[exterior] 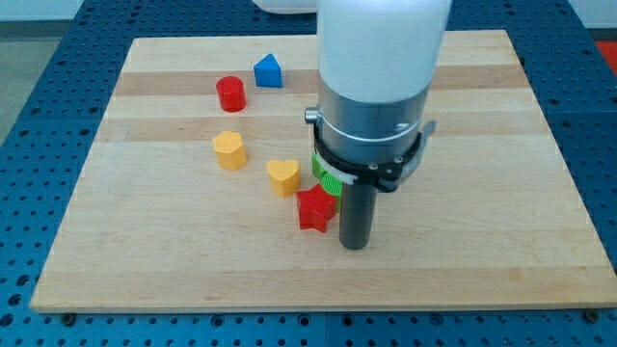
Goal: Slide the red star to the bottom right of the yellow heart
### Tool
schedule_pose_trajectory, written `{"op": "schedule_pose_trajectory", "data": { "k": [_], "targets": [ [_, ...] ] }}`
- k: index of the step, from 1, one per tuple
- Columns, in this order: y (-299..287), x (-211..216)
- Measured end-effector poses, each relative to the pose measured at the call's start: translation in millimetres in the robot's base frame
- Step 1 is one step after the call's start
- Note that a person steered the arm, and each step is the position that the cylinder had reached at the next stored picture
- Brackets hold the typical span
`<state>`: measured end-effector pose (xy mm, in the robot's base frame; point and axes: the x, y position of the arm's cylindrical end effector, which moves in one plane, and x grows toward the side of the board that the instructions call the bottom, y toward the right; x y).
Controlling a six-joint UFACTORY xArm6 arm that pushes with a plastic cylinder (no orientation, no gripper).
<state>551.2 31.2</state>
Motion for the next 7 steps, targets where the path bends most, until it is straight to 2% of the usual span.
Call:
{"op": "schedule_pose_trajectory", "data": {
  "k": [2,7],
  "targets": [
    [0.0,-25.7],
    [-23.6,-54.0]
  ]
}}
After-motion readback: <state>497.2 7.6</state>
